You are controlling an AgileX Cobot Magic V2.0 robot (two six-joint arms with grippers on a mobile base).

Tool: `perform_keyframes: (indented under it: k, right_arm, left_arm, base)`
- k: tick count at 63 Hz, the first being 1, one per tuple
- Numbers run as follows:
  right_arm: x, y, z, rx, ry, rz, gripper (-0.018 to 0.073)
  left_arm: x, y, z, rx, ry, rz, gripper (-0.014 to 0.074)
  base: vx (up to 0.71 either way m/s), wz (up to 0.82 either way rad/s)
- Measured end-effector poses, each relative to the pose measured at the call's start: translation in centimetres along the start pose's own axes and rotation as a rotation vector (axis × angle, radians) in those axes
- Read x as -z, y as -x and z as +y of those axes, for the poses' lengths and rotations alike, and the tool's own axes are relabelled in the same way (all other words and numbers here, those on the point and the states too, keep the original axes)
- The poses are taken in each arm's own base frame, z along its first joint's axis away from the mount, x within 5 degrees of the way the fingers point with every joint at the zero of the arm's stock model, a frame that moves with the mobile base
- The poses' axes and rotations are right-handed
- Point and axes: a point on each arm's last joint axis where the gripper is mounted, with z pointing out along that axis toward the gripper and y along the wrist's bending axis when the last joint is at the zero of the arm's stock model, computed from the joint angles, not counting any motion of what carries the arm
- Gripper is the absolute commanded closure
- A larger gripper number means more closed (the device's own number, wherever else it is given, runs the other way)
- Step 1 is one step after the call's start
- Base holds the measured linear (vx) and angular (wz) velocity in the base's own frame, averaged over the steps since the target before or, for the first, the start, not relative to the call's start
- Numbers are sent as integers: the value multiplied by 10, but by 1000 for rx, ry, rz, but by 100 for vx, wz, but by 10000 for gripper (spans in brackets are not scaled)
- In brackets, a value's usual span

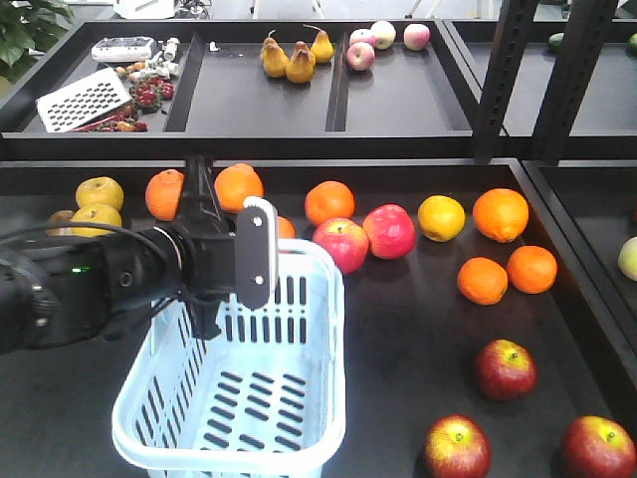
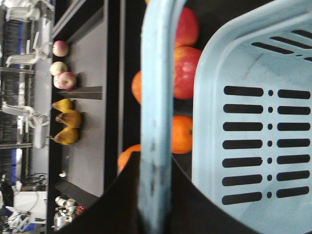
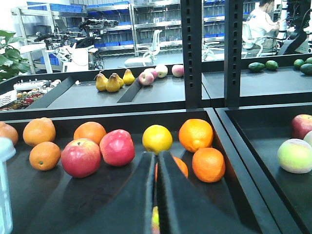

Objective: Pick three apples into basket with both arms
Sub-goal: 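Lower the light-blue basket onto the fruit table with the left gripper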

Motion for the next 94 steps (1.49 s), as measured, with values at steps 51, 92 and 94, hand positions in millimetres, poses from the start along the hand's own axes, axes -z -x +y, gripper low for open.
perform_keyframes:
  k: [51,92,94]
  right_arm:
    - [0,0,0,0,0,1,568]
    - [0,0,0,0,0,1,568]
    - [0,0,0,0,0,1,568]
  left_arm:
    - [-57,-10,32,59,45,34,603]
    - [-79,-17,14,161,-13,77,603]
    - [-79,-18,12,157,-19,73,603]
  base:
    - [0,0]
    - [0,0]
    - [0,0]
